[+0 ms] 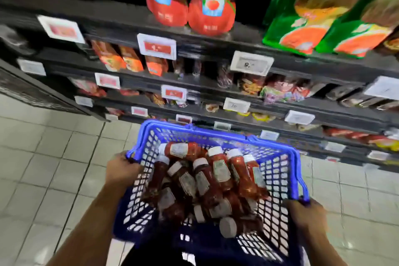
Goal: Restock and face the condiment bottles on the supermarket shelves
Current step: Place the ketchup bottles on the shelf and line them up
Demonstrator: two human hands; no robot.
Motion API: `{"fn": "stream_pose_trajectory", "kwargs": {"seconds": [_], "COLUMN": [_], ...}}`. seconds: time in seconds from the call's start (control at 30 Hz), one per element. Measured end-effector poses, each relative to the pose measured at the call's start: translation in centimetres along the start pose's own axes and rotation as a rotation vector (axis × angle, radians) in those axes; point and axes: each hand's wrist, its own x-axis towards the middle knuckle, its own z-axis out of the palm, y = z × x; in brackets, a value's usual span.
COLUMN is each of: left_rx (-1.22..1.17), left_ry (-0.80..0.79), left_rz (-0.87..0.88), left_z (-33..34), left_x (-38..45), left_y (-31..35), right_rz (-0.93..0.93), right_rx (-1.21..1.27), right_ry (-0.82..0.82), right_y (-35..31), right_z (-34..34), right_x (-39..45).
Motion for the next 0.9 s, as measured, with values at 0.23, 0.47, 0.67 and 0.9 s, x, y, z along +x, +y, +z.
{"fn": "stream_pose_trajectory", "kwargs": {"seconds": [0.23, 0.47, 0.67, 0.9], "left_rx": [-0.066, -0.096, -0.068, -0.104], "left_ry": [0.067, 0.143, 0.143, 0.039], "left_rz": [-0.072, -0.081, -0.16, -0.107], "left_z": [5.3, 11.6, 15.2, 21.7], "left_x": [5.3, 7.3, 8.2, 9.7], "left_y": [-7.6, -14.8, -14.7, -12.5], "right_rz": [0.029, 0.016, 0.023, 0.133], "right_rx": [0.024, 0.003, -0.03, 0.012], "right_ry": [-0.042, -0.035, -0.037, 0.013], "right_y": [4.7, 9.4, 10.8, 13.3], "right_z": [11.9, 17.6, 16.8, 16.8], "right_x": [4.9, 9.7, 13.0, 17.3]}}
